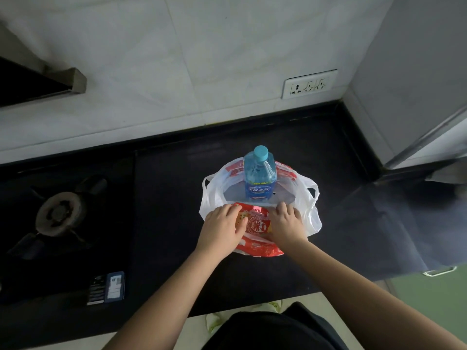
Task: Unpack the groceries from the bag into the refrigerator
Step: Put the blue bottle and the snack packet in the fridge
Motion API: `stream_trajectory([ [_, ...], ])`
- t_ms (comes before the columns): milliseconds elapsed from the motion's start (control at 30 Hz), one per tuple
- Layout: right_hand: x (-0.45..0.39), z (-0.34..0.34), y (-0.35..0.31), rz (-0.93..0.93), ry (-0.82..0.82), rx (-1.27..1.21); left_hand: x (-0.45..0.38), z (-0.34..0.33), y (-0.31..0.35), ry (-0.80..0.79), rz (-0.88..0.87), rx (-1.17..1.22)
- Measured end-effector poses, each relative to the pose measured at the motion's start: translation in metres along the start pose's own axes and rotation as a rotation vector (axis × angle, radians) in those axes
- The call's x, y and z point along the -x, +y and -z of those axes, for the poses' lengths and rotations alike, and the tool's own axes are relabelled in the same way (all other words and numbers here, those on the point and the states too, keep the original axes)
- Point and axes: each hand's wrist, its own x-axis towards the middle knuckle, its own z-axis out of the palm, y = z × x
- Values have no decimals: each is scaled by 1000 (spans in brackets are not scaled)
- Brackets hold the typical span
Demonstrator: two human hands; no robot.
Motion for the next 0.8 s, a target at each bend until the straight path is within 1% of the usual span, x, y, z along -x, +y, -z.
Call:
stream_trajectory([
  [167,6,7,1,-33,-2,-115,0,5,-2,7,13,40],
  [267,8,16,3,-89,-29,-243,-2,6,-2,1,20,61],
  [433,15,29,6,-22,59,-329,-8,8,-2,-35,92,133],
  [500,20,33,7,-13,88,-400,-11,11,-2,-69,154,187],
  [633,33,40,8,-65,124,-562,-15,19,-4,-116,331,420],
  [700,36,43,10,-77,149,-593,-17,20,-8,-132,333,469],
  [800,37,48,15,-75,143,-601,-18,25,-11,-104,314,499],
])
